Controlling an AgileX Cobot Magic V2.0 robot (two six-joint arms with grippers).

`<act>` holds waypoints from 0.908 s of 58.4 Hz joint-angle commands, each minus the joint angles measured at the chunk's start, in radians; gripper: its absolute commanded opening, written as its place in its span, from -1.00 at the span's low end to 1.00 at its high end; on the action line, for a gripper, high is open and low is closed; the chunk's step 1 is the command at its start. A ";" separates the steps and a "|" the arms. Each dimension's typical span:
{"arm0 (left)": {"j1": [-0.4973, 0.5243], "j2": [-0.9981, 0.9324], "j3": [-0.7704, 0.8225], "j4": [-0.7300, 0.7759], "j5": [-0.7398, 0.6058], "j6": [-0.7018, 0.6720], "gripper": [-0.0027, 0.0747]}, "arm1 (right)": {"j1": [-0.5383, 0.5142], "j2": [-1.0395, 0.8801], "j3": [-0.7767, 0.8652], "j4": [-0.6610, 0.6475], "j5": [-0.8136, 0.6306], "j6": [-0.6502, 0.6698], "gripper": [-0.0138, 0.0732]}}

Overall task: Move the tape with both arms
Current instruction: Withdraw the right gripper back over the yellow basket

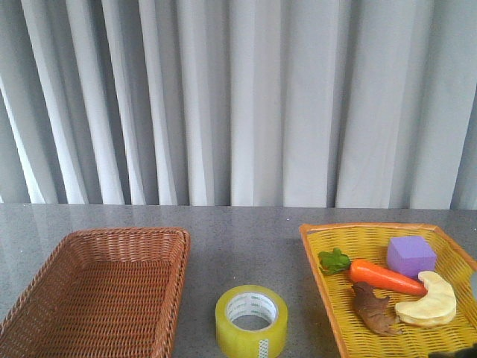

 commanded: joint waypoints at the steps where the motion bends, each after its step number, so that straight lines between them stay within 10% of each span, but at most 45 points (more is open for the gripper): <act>1: -0.008 0.001 -0.033 -0.038 -0.074 -0.026 0.40 | -0.005 -0.023 -0.006 0.003 -0.006 -0.015 0.28; 53: -0.189 0.745 -0.647 -0.121 0.106 0.141 0.40 | -0.005 -0.076 0.000 0.067 0.041 -0.050 0.28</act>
